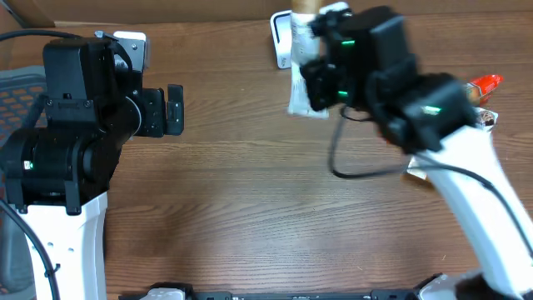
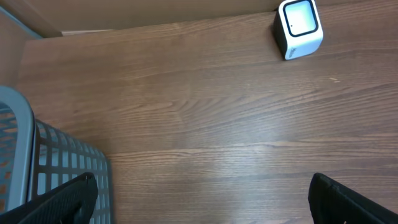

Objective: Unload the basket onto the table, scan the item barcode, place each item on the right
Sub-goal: 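Raise the white tube upright toward the white scanner, then hold the tube's barcode side in front of the white scanner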

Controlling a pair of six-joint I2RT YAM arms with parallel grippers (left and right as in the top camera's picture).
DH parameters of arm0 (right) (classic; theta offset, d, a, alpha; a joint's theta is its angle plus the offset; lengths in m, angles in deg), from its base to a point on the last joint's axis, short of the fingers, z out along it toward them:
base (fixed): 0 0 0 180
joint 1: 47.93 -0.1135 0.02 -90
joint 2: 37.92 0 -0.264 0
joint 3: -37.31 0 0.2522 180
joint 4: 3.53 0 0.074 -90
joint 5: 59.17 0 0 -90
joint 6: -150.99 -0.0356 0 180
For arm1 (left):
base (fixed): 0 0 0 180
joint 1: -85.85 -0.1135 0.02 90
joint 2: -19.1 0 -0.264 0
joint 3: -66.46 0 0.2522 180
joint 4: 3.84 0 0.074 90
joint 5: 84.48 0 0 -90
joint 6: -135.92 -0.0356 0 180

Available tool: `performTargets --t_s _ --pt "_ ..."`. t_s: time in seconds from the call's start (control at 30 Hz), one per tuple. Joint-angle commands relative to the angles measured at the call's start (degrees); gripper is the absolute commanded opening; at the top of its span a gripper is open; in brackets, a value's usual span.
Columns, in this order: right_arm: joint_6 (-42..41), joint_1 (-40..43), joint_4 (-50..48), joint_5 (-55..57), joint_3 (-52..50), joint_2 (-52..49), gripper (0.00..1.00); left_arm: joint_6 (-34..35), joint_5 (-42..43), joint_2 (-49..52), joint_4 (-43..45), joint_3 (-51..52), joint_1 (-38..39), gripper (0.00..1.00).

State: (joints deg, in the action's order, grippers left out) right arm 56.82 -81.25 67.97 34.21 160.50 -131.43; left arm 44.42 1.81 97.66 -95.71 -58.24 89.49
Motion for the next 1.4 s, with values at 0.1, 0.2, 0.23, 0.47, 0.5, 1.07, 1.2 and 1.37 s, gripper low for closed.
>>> performTargets --t_s 0.1,0.2,0.23,0.47,0.5,1.07,1.2,1.37 --pt "17.03 -2.71 -12.61 38.64 1.20 -16.22 0.04 -0.70 0.31 0.09 0.02 -0.04 -0.24 1.00" --pt "30.25 -1.86 -21.94 46.58 1.20 -22.62 0.04 -0.68 0.31 0.09 0.02 -0.04 -0.24 1.00" --pt "33.57 -1.46 -25.55 48.30 1.20 -24.61 0.04 -0.68 0.31 0.09 0.02 -0.04 -0.24 1.00" --pt "53.09 1.97 -49.92 46.25 1.20 -34.49 0.04 -0.68 0.31 0.09 0.02 -0.04 -0.24 1.00" --pt "55.34 2.47 -52.09 44.22 1.22 -35.58 0.04 -0.68 0.31 0.09 0.02 -0.04 -0.24 1.00" --pt "59.71 5.11 -59.01 34.40 1.22 -43.58 0.04 -0.68 0.31 0.09 0.02 -0.04 -0.24 0.99" --pt "62.97 5.68 -59.47 34.23 1.20 -44.24 0.04 -0.68 0.33 0.09 0.02 -0.04 -0.24 1.00" --pt "62.97 6.67 -60.59 34.42 1.22 -45.18 0.04 -0.70 0.31 0.09 0.02 -0.04 -0.24 1.00"
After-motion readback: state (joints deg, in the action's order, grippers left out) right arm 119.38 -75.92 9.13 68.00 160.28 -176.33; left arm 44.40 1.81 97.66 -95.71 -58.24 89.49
